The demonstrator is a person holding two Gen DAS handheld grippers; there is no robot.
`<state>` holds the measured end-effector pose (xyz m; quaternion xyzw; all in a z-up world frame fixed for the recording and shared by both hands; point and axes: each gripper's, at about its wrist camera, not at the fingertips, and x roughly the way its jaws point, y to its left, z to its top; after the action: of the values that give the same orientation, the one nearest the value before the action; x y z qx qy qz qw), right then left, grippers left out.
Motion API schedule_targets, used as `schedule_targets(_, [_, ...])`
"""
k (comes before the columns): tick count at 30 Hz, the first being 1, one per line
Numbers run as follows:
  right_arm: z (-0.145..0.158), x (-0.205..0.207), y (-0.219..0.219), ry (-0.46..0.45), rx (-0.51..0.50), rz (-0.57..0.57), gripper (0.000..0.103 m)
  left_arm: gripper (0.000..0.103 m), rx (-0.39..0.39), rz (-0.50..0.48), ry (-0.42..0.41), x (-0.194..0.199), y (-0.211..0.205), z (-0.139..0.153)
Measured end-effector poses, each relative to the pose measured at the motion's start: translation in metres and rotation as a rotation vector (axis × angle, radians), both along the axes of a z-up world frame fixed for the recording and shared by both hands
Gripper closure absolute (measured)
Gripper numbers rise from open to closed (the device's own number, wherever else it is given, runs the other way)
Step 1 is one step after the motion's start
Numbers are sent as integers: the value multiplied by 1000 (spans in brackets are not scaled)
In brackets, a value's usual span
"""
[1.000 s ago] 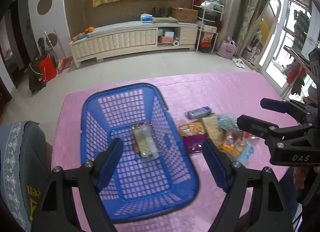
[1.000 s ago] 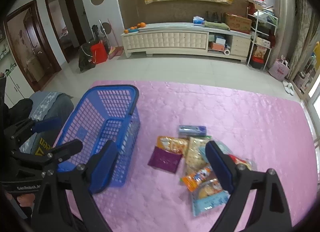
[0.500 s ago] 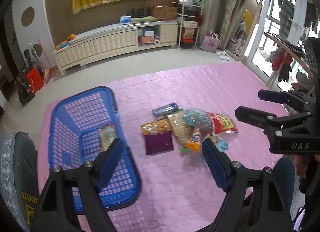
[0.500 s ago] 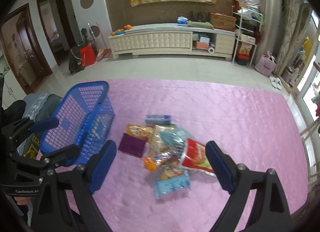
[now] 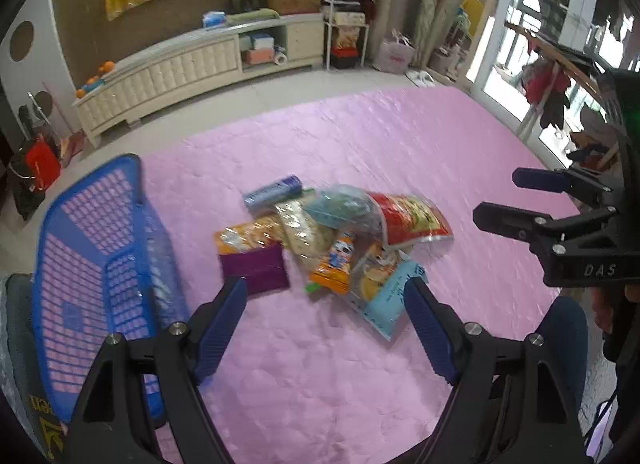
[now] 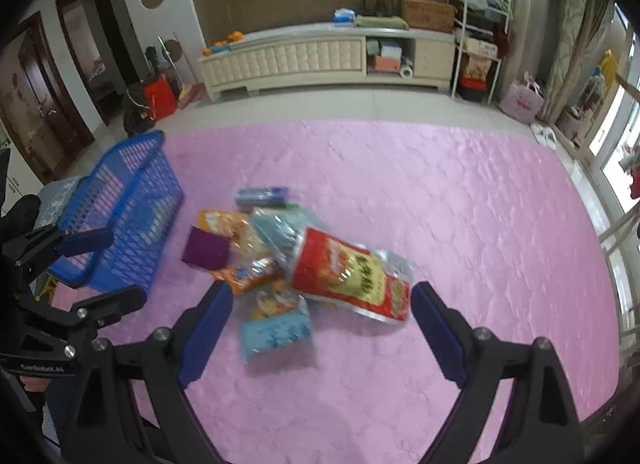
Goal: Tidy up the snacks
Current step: 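Move both grippers back over the snack pile, then grasp the cartoon-printed Dan Huang Su bag with the left gripper while the right approaches the red bag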
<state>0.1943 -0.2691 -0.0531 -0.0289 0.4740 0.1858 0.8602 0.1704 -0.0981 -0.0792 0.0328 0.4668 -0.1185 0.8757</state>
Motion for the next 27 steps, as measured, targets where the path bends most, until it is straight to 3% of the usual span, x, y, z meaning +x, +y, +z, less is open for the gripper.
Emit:
schedule_targets(8, [-40, 5, -19, 63, -16, -14, 10, 24, -37, -7, 119, 15, -21, -47])
schedule_targets(15, [-64, 13, -35, 115, 11, -39, 10, 24, -109, 75, 248, 39, -31, -78])
schedule_targets(21, [-71, 21, -52, 121, 11, -72, 10, 24, -141, 132, 271, 58, -50, -94])
schedule_targets(23, [-72, 23, -58, 120, 19, -81, 10, 14, -128, 134, 266, 63, -58, -96])
schedule_targets(27, [-75, 26, -65, 119, 33, -87, 10, 14, -127, 178, 269, 73, -66, -99])
